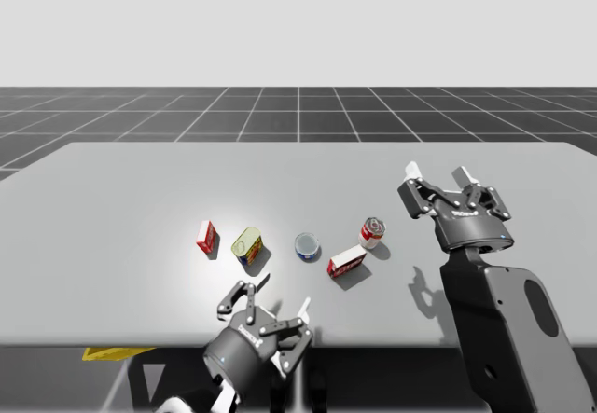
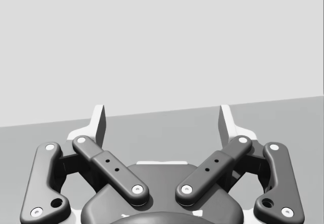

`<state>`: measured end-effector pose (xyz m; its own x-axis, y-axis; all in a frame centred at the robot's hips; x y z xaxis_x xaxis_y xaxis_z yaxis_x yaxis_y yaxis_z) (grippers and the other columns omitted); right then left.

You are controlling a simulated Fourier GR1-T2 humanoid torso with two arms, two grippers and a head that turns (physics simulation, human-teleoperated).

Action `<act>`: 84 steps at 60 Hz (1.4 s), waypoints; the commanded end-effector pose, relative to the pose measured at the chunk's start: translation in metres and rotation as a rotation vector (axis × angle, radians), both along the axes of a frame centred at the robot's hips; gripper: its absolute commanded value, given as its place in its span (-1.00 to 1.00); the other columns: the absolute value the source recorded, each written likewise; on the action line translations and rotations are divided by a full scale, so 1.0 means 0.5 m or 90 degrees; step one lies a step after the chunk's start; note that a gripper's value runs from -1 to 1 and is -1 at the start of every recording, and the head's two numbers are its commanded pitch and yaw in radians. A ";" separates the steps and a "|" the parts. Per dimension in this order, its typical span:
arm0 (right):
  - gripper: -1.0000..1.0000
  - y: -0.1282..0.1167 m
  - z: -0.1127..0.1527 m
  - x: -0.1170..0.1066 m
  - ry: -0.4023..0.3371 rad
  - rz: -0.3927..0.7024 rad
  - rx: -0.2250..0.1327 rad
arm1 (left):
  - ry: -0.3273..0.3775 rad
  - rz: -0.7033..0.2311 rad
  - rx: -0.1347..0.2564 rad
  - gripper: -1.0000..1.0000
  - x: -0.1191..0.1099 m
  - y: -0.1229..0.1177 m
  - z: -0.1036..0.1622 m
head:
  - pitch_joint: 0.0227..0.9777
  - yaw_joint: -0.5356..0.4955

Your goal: Grasp the tuna can and hold it up.

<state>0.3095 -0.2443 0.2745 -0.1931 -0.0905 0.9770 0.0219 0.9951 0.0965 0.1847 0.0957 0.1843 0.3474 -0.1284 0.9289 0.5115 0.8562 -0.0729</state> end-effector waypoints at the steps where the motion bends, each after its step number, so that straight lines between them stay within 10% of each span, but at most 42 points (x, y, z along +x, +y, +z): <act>1: -1.00 -0.002 0.001 0.000 0.000 -0.001 -0.001 | 0.004 0.010 0.024 -1.00 0.044 -0.029 -0.014 | 0.78 -0.05; 43: -1.00 -0.006 0.002 0.000 -0.005 -0.010 -0.002 | 0.033 0.054 0.079 -1.00 0.204 -0.110 -0.078 | 0.78 -0.07; 79: -1.00 -0.009 0.002 0.000 -0.004 -0.010 -0.002 | 0.062 0.052 0.096 -1.00 0.244 -0.134 -0.093 | 0.78 -0.08; 80: -1.00 -0.009 0.002 0.000 -0.004 -0.010 -0.003 | 0.062 0.054 0.096 -0.91 0.244 -0.134 -0.094 | 0.78 -0.08; 81: -1.00 -0.009 0.002 0.000 -0.004 -0.010 -0.003 | 0.061 0.055 0.097 -0.53 0.244 -0.134 -0.094 | 0.79 -0.08; 82: -1.00 -0.008 0.002 0.000 -0.004 -0.010 -0.003 | 0.060 0.055 0.098 0.32 0.243 -0.134 -0.094 | 0.79 -0.08; 84: -1.00 -0.009 0.002 0.000 -0.004 -0.010 -0.004 | 0.063 0.053 0.098 0.91 0.241 -0.133 -0.093 | 0.78 -0.08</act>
<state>0.3094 -0.2484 0.2754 -0.2010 -0.0832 0.9760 0.0371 0.9950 0.0925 0.3067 0.0270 0.1467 0.4276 -0.2085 0.8796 0.4153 0.9096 0.0137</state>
